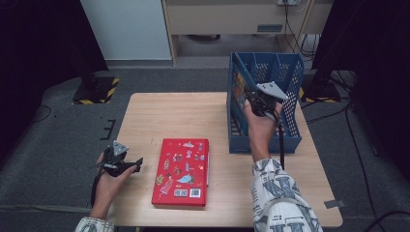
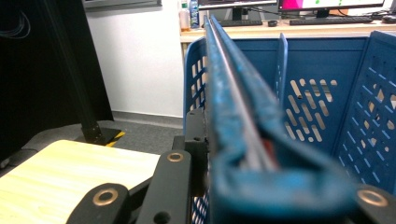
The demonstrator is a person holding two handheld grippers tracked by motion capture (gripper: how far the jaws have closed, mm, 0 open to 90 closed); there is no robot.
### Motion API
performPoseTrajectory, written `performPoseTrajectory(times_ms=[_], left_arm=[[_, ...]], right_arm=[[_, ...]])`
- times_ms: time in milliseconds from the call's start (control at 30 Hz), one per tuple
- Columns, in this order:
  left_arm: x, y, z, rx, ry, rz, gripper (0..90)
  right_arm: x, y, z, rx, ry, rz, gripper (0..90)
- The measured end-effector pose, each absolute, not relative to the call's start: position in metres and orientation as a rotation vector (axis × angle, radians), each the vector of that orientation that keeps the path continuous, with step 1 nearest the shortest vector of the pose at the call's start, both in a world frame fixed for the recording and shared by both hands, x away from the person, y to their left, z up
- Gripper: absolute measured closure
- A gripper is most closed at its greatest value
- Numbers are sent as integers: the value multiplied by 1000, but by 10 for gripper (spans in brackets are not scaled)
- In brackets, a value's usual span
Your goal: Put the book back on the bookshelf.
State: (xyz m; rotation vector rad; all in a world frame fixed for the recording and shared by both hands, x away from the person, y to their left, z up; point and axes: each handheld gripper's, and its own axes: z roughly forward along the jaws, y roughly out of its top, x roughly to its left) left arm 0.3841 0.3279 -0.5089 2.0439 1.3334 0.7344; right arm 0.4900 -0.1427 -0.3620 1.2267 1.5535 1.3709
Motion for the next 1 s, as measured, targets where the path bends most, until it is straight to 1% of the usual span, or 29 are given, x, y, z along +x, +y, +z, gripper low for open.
performPoseTrajectory(times_ms=[367,600,1000], left_arm=[[384,327,-509,2046,1332,736,66],[384,327,-508,2047,1330,736,69],[384,327,-509,2054,1328,736,75]], right_arm=[[487,-142,-355,1209,1566,1373,756],[486,-140,-351,1226,1561,1334,810],[488,-140,-348,1223,1563,1290,831]])
